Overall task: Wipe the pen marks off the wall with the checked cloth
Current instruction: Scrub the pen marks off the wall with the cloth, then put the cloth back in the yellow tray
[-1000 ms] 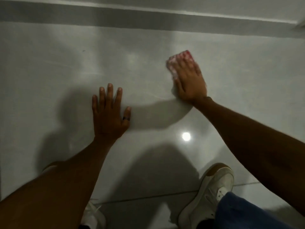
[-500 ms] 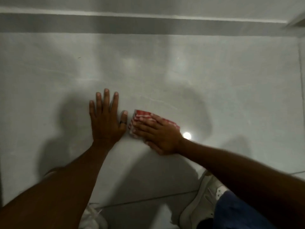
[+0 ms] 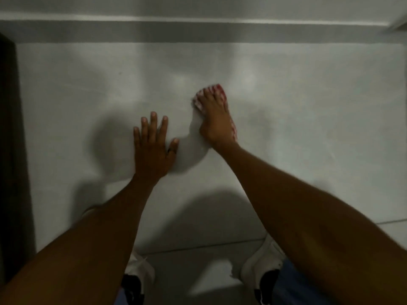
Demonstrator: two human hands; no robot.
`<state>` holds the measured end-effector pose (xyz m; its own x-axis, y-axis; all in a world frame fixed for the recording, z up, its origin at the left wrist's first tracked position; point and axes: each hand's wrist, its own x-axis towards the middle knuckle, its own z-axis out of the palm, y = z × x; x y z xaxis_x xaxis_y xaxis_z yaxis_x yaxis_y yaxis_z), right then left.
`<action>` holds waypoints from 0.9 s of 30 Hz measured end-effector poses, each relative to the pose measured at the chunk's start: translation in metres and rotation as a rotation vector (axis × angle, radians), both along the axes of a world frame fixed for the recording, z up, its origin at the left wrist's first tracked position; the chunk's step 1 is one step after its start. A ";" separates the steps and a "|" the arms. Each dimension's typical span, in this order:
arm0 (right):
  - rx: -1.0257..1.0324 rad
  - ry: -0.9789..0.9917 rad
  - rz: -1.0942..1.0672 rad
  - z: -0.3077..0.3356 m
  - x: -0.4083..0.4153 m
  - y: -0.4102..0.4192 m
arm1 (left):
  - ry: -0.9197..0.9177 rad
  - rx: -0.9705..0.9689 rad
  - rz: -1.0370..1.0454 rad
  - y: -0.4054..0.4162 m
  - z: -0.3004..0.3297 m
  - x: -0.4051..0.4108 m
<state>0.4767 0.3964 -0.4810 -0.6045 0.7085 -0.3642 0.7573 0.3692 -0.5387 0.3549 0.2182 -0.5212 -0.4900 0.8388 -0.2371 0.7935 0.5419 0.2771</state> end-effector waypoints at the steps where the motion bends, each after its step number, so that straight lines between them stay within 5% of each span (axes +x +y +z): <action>1: -0.148 0.058 -0.105 0.016 0.002 -0.015 | -0.128 -0.083 0.028 0.006 0.015 -0.001; 6: -1.079 0.523 -1.026 0.158 -0.013 -0.068 | -1.484 -0.234 1.084 0.011 0.185 0.002; 8: -1.292 0.648 -1.124 0.230 -0.021 -0.083 | -1.679 -0.124 1.126 -0.014 0.270 -0.001; 13: -1.315 0.559 -0.911 0.390 -0.083 -0.122 | -1.562 0.054 1.205 -0.070 0.453 -0.041; 18: -0.877 0.427 -0.433 0.482 -0.214 -0.134 | -1.198 0.317 1.275 -0.136 0.545 -0.147; 23: -0.422 0.322 0.286 0.493 -0.372 -0.149 | -0.906 0.477 1.223 -0.193 0.537 -0.257; 27: 0.093 -0.043 0.679 0.456 -0.452 -0.175 | -0.864 0.372 1.229 -0.206 0.476 -0.314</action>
<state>0.0250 0.2215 -0.0247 -0.9121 0.2072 -0.3539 0.3616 0.8132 -0.4559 0.0411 0.0118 -0.0454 -0.7265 0.1095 -0.6784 -0.5413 0.5170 0.6631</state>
